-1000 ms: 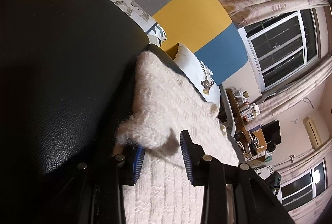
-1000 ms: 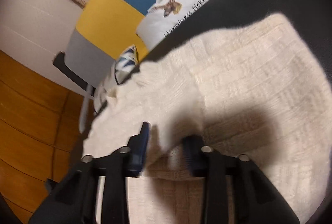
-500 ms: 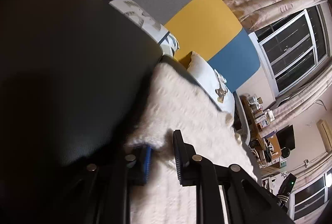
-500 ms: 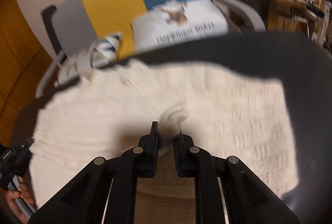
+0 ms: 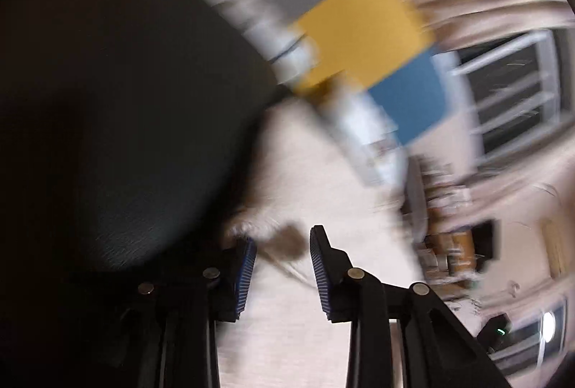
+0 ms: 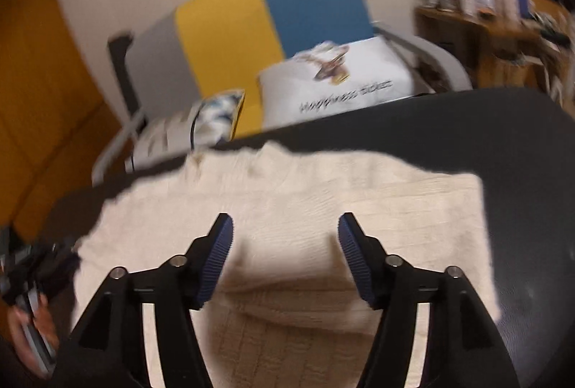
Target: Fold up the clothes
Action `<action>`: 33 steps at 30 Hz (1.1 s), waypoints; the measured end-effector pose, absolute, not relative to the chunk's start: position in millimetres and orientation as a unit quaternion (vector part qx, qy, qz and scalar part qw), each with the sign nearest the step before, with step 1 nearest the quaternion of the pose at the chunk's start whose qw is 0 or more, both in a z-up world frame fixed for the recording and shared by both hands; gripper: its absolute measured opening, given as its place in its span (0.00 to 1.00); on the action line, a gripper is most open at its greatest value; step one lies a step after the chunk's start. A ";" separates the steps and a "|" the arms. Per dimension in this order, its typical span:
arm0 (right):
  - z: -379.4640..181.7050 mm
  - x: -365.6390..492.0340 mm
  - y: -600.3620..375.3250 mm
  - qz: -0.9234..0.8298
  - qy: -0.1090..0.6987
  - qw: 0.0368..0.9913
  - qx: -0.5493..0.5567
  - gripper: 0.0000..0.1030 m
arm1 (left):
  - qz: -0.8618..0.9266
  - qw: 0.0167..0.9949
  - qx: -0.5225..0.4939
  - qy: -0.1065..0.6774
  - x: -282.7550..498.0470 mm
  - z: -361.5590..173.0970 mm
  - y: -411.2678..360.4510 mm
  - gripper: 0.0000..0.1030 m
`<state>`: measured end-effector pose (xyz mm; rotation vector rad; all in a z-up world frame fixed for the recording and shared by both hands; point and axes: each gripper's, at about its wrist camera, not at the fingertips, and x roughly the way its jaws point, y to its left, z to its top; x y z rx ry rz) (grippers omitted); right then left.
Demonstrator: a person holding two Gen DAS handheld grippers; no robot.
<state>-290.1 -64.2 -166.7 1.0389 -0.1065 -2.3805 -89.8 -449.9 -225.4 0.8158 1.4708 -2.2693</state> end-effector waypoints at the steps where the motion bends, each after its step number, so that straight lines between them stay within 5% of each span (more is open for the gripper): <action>1: -177.3 -294.0 -73.3 -0.875 -0.017 0.262 0.407 0.64 | -0.785 0.161 0.284 0.527 -88.1 -230.5 -452.6 0.23; 5: -202.5 -294.9 -86.9 -0.868 0.038 0.250 0.428 0.70 | -0.781 0.164 0.275 0.536 -73.0 -221.3 -451.9 0.27; 13: -173.5 -250.9 -85.2 -0.847 -0.006 0.331 0.415 0.72 | -0.820 0.113 0.286 0.483 -51.6 -215.1 -395.9 0.31; 16: -192.1 -234.4 -87.8 -0.833 0.000 0.330 0.443 0.73 | -0.826 0.149 0.285 0.463 -41.6 -224.4 -389.0 0.19; 20: -215.8 -230.3 -82.8 -0.829 0.002 0.311 0.466 0.74 | -0.820 0.184 0.275 0.467 -26.9 -225.9 -401.5 0.16; 24: -210.6 -227.6 -77.8 -0.830 -0.011 0.310 0.463 0.74 | -0.816 0.157 0.288 0.476 -0.1 -222.4 -399.7 0.30; 33: -214.5 -168.1 -41.1 -0.806 -0.061 0.356 0.470 0.80 | -0.828 0.088 0.336 0.440 90.2 -211.7 -377.6 0.32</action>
